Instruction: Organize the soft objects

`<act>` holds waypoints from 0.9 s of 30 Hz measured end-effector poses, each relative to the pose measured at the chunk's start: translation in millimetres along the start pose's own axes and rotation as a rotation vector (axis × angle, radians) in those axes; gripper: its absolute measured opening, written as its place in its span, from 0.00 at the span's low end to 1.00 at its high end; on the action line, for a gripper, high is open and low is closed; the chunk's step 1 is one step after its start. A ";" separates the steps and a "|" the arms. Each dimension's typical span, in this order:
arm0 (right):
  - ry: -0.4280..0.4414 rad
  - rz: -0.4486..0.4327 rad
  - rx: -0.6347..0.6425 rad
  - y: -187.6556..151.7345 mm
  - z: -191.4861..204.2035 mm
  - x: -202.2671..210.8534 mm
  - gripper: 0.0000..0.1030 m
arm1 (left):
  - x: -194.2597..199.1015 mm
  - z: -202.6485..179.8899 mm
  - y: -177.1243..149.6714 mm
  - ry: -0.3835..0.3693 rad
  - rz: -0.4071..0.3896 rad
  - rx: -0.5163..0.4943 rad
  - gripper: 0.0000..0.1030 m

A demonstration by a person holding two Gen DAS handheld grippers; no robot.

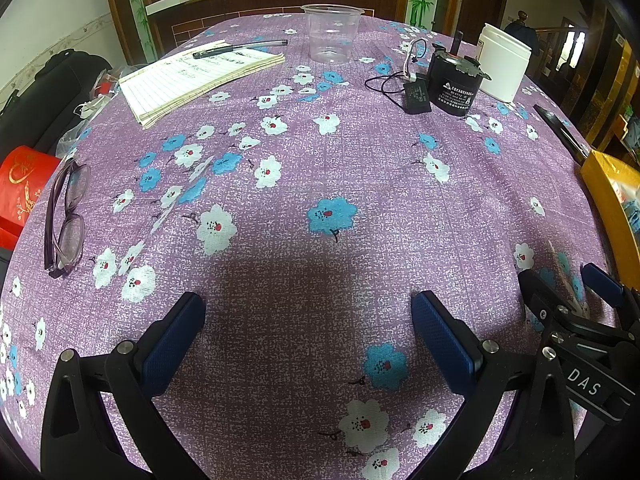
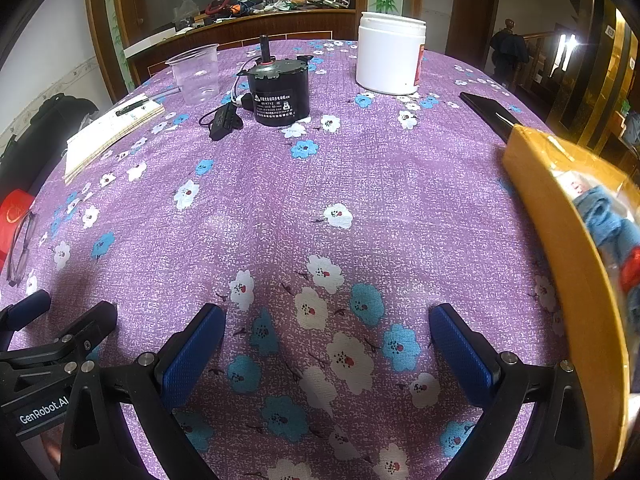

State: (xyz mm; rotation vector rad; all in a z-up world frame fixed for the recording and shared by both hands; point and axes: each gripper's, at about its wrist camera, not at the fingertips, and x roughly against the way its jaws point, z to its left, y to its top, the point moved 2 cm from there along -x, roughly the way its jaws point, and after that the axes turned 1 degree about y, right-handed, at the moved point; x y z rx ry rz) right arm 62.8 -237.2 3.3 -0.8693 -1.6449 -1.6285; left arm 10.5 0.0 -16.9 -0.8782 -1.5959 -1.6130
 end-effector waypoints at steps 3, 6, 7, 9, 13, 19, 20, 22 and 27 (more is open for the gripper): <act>0.000 0.000 0.000 0.0 0.0 0.0 1.00 | 0.0 0.0 0.0 0.000 0.000 0.000 1.00; 0.000 0.000 0.000 0.0 0.0 0.0 1.00 | 0.0 0.0 0.1 0.000 0.000 0.000 1.00; 0.000 0.000 0.000 0.0 0.1 0.0 1.00 | 0.0 0.0 0.0 0.000 0.000 0.000 1.00; 0.000 0.000 0.000 0.0 0.1 0.0 1.00 | 0.0 0.1 0.0 -0.001 0.000 0.000 1.00; 0.000 0.000 0.000 0.1 0.2 0.1 1.00 | 1.2 -1.3 -1.2 -0.014 -0.001 -0.020 1.00; 0.001 0.000 -0.006 0.1 0.1 -1.0 1.00 | 7.1 -12.4 -4.0 -0.053 -0.003 -0.078 1.00; -0.001 0.000 -0.004 0.1 0.8 -1.5 1.00 | 6.8 -12.4 -4.4 -0.053 -0.003 -0.078 1.00; -0.001 0.000 -0.004 0.1 1.6 -2.4 1.00 | 6.4 -11.7 -4.8 -0.055 -0.003 -0.084 1.00; -0.001 0.000 -0.004 0.6 0.5 -2.7 1.00 | 8.1 -15.3 -7.1 -0.055 -0.004 -0.108 1.00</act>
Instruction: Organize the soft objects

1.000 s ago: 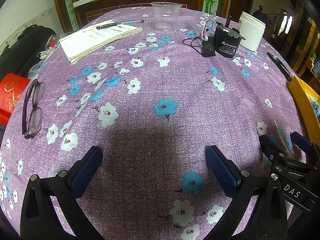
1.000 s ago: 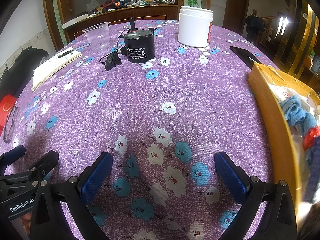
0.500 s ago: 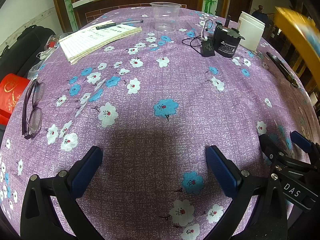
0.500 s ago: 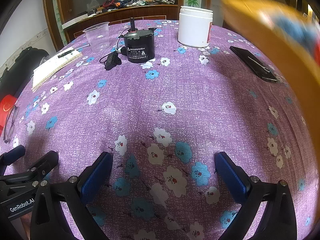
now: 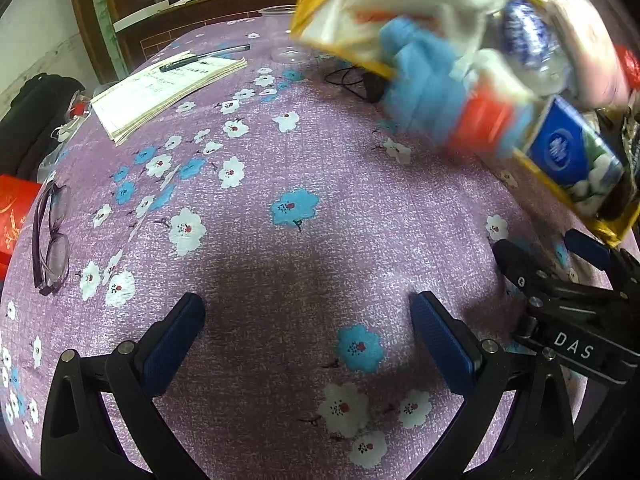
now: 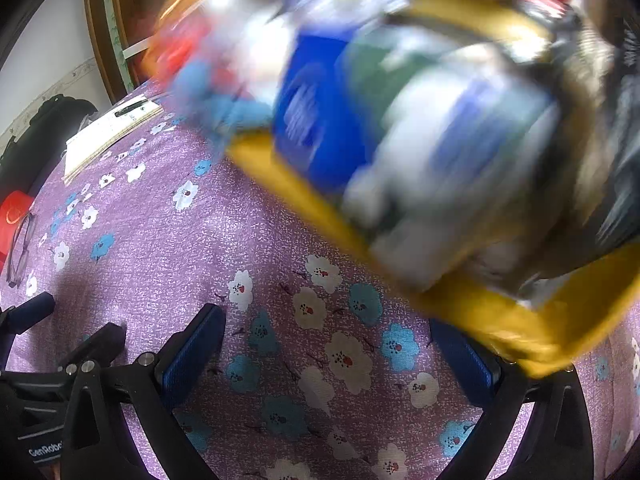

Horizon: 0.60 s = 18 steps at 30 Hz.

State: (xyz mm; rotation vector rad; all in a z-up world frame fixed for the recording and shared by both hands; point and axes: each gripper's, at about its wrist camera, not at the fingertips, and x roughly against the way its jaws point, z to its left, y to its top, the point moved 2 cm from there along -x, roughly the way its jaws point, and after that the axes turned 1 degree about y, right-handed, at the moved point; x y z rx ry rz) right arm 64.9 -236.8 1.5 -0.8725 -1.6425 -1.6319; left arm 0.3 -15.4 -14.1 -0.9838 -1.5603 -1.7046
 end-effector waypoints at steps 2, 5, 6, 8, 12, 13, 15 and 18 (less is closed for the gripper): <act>0.001 0.000 -0.001 -0.1 -0.9 0.3 1.00 | -0.3 -0.7 -0.3 0.003 -0.003 -0.002 1.00; 0.000 0.000 0.000 0.3 -0.9 0.2 1.00 | 0.4 -0.3 -1.2 -0.001 -0.003 0.000 1.00; 0.000 0.000 0.000 0.4 -0.6 0.1 1.00 | 0.2 -0.1 -1.4 -0.003 -0.002 0.001 1.00; 0.000 0.000 0.000 0.5 -0.8 0.0 1.00 | 0.5 -0.5 -1.7 -0.003 -0.003 0.002 1.00; -0.001 0.000 0.001 0.1 -1.1 0.6 1.00 | 0.8 -0.1 -1.8 -0.006 -0.003 0.003 1.00; -0.001 -0.001 0.001 -0.1 -1.7 1.2 1.00 | 0.8 -0.2 -1.7 -0.007 -0.003 0.003 1.00; -0.001 -0.001 0.001 0.2 -1.9 1.6 1.00 | 1.2 0.0 -1.1 -0.007 -0.003 0.003 1.00; -0.001 -0.001 0.001 -0.6 -3.1 2.4 1.00 | 1.4 -0.2 -0.9 -0.008 -0.003 0.003 1.00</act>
